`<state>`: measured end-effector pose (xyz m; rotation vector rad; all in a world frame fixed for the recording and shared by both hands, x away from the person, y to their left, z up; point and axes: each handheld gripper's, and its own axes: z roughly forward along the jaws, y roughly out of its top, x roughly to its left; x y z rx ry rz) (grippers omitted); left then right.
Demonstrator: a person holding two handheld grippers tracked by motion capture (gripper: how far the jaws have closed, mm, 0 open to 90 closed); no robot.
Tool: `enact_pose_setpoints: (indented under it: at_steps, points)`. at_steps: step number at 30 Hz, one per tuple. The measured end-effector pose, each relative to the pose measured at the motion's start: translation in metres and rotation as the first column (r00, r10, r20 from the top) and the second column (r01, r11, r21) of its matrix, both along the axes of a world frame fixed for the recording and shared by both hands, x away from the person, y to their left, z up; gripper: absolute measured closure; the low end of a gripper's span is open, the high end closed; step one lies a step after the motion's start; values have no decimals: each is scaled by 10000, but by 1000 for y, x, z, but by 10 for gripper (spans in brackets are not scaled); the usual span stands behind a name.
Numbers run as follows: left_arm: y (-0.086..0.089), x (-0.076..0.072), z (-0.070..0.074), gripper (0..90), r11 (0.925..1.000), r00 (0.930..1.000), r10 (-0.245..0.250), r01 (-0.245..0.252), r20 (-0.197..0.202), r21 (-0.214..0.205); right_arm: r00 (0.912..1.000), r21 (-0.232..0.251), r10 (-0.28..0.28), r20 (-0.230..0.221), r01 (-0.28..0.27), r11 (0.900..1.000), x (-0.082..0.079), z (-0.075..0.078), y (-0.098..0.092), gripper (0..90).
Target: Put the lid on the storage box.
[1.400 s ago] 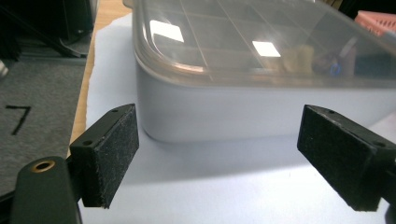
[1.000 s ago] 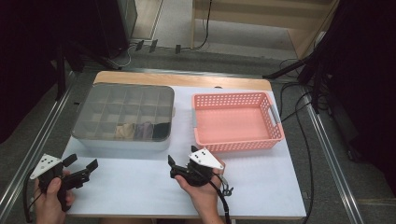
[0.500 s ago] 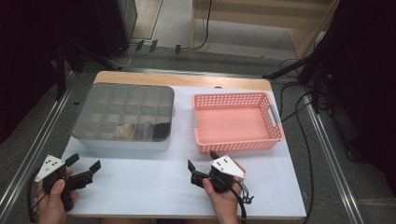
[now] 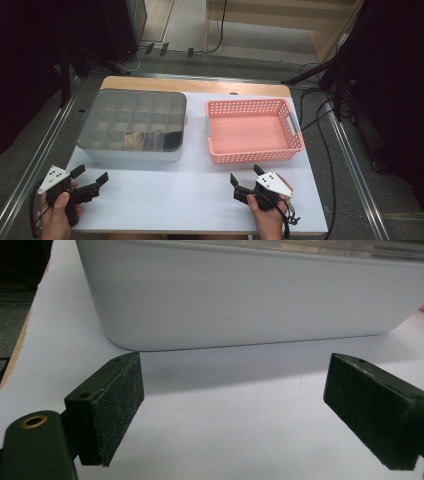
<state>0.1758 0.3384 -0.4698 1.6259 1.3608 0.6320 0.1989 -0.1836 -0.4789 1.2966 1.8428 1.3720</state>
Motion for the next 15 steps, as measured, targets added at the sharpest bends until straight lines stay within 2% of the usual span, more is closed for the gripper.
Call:
enact_pose_setpoints:
  at_steps: [5, 15]
  points:
    - [-3, -1, 0, 92, 9989, 9996, -265, 261, 106, 402, 9995, 46, -272, -141, 272, 9996, -1, -4, -21, 156]
    - [-3, -1, 0, 92, 9992, 9997, -233, 230, 93, 326, 9944, 88, -1004, -339, 1008, 9949, -4, -10, -65, 156]
